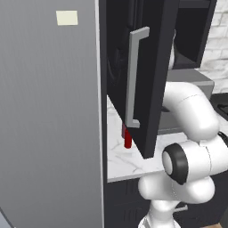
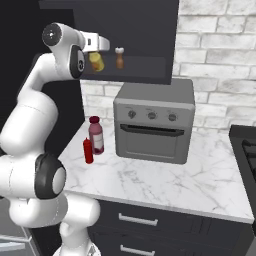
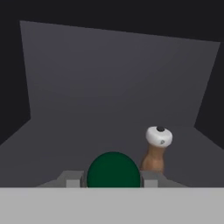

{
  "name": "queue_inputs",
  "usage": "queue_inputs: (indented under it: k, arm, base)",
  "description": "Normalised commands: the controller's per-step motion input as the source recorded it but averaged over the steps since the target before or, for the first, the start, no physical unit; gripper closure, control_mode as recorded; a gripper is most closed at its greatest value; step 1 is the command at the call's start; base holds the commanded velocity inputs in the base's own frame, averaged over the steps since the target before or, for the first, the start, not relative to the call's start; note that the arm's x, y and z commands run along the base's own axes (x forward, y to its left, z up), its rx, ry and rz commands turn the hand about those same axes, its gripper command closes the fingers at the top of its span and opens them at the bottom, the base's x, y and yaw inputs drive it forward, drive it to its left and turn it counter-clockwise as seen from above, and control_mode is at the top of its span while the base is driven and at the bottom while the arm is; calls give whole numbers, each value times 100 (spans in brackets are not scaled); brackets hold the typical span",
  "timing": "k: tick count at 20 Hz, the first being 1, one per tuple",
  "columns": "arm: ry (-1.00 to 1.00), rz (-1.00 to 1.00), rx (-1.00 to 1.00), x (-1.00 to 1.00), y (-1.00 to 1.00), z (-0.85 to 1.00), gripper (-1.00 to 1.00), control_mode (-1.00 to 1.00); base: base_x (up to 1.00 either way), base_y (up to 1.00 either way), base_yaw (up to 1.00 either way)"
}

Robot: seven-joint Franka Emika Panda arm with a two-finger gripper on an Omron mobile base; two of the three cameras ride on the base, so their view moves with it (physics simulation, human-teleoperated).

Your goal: There are various items on the counter. Only move the condiments/shakers into the cabinet.

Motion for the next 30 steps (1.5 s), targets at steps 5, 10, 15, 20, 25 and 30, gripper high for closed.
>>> queue_inputs:
  k: [5,10,15,20,25,30]
  arm:
    - [9,0,4,28,-2,5,100,-100]
    - [2,3,1,14,-9,0,100,-100]
    - [0,0,0,0,0,0,100,-100]
    - [-3,0,0,0,0,-9,-100,-100]
    - [-4,0,0,0,0,-7,-100,-100]
    - [-2,0,0,7,0,-4,-100,-100]
  base:
    - [0,0,0]
    - [0,0,0]
    - [0,0,0]
    - [0,0,0]
    - [0,0,0]
    - [0,0,0]
